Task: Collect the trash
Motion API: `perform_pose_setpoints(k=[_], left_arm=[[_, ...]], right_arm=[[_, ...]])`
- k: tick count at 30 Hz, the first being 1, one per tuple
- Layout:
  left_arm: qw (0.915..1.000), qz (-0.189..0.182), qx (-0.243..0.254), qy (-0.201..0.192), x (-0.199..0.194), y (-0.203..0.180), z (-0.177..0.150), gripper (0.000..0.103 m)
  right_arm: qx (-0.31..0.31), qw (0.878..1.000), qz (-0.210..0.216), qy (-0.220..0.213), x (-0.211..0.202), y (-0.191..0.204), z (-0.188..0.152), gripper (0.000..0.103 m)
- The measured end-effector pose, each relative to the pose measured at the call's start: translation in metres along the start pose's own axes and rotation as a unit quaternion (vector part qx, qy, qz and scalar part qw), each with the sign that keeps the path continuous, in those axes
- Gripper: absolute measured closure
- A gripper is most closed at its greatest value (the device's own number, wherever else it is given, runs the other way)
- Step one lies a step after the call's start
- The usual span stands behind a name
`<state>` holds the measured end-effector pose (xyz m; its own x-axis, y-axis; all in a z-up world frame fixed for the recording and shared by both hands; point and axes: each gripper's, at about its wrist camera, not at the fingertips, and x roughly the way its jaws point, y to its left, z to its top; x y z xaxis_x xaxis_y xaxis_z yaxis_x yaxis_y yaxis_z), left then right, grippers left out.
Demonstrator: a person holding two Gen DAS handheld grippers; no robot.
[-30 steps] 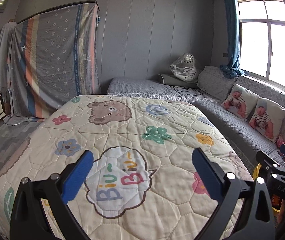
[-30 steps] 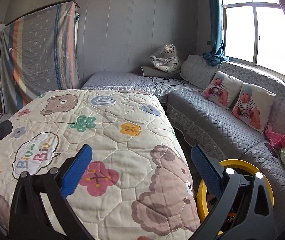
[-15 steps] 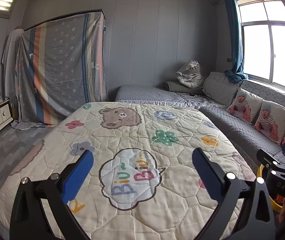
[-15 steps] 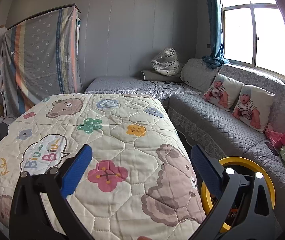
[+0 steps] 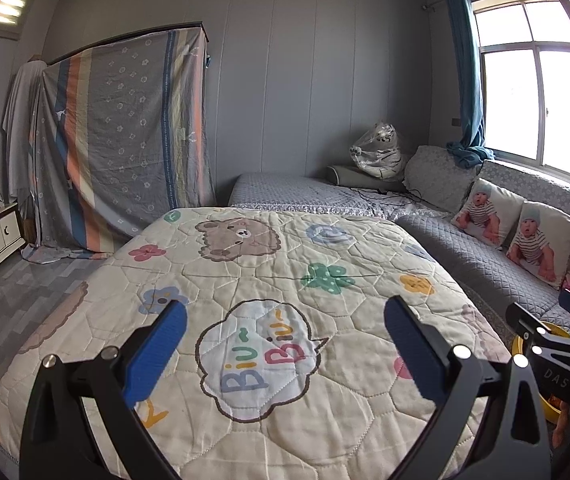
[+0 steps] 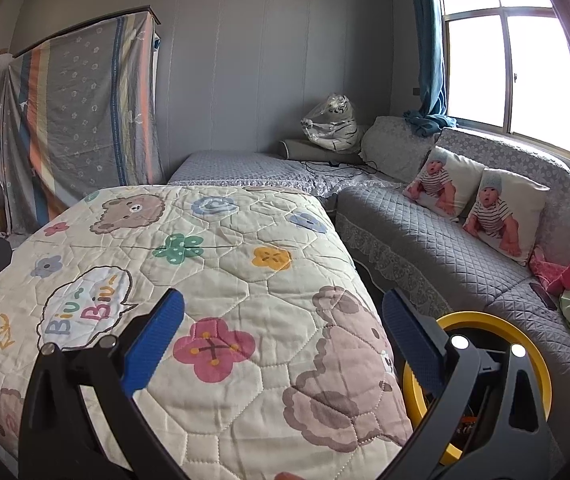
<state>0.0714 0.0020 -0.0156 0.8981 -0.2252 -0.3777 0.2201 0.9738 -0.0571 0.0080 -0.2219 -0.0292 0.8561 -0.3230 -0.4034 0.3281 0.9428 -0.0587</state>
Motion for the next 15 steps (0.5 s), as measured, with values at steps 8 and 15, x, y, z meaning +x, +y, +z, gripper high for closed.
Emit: perform_pose_setpoints(k=[8,15], left_arm=[[1.0000,-0.002,0.000,-0.001,0.0006,0.0000,0.0017,0.008],[1.0000,-0.003,-0.002,-0.001,0.0019,0.0006,0.0028,0.008]], right_arm=[[0.002,1.000,0.002,0.003,0.0013,0.0004,-0.0019,0.008],[0.001,1.000,0.003,0.003,0.0025,0.0011,-0.0022,0.008]])
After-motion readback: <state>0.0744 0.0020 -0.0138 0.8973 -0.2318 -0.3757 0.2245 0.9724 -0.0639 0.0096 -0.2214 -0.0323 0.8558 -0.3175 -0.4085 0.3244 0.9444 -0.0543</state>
